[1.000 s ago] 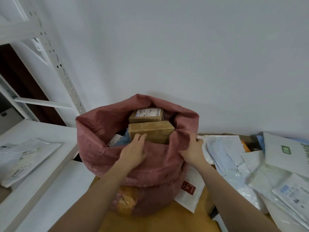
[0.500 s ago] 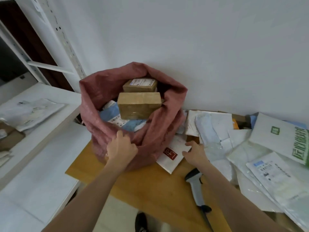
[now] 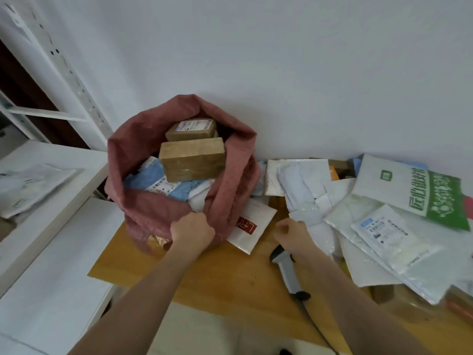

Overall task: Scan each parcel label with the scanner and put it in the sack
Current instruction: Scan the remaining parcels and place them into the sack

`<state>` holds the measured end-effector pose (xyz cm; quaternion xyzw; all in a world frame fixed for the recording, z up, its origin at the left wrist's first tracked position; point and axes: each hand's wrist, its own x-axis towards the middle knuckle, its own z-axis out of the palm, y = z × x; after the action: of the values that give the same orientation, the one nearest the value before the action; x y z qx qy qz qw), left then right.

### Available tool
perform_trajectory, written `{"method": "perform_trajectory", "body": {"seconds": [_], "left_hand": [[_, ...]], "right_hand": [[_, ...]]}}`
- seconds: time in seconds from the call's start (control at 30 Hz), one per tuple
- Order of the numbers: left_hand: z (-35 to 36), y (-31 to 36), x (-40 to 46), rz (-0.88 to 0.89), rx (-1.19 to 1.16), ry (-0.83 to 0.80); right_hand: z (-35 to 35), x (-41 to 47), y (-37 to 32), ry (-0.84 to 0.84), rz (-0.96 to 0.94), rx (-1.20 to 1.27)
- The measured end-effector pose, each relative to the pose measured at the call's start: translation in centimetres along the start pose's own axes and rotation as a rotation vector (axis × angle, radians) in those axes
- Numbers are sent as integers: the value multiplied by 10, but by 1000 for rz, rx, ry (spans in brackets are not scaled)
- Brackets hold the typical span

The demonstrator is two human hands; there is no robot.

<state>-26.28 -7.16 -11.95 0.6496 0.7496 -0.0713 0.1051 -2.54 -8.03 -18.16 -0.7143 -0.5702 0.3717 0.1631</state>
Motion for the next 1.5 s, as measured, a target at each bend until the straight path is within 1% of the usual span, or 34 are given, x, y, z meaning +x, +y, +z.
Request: {"method": "perform_trajectory", "body": {"seconds": [0.03,0.1,0.17,0.23,0.27,0.33,0.43,0.5,0.57,0.63,0.7,0.8,0.9,1.07,1.17,1.27,1.4,1.5], "left_hand": [[2,2,-1,12,19,64],[6,8,-1,91,60,286],[8,16,-1,247,10,480],[16,27,-1,435,-80,585],[20,32,-3,505,-107,594],[36,40,-5,597,-143,525],[66,49,-6,621,-134,286],[88,56,-2,585,-125,138],[105,61,3,532,-103,27],[119,65,12,486,-53,-47],[127,68,23,416,-51,-112],[135,74,43,291,-75,-184],[147,81,56,200,-46,-228],[161,92,65,93,-71,-234],[166,103,69,29,-128,-239],[170,112,77,-18,-116,-252],[181,113,80,-24,-64,-191],[187,112,74,1,-23,-192]], "right_hand": [[1,-4,5,7,26,2],[3,-11,17,24,73,58],[8,-14,28,3,97,47],[14,-18,39,-35,150,34],[17,-20,43,-52,167,19],[25,-23,54,-68,193,6],[38,-24,69,-101,194,-76],[45,-21,77,-123,220,-100],[51,-15,85,-116,258,-87],[55,-9,95,-104,285,-77],[60,-5,103,-132,303,-85],[64,0,107,-115,279,-228],[69,11,104,-125,214,-387],[71,26,99,-180,124,-568],[67,31,101,-189,160,-529],[65,36,102,-189,222,-451],[67,38,102,-216,254,-455],[65,41,105,-234,252,-433]]}}
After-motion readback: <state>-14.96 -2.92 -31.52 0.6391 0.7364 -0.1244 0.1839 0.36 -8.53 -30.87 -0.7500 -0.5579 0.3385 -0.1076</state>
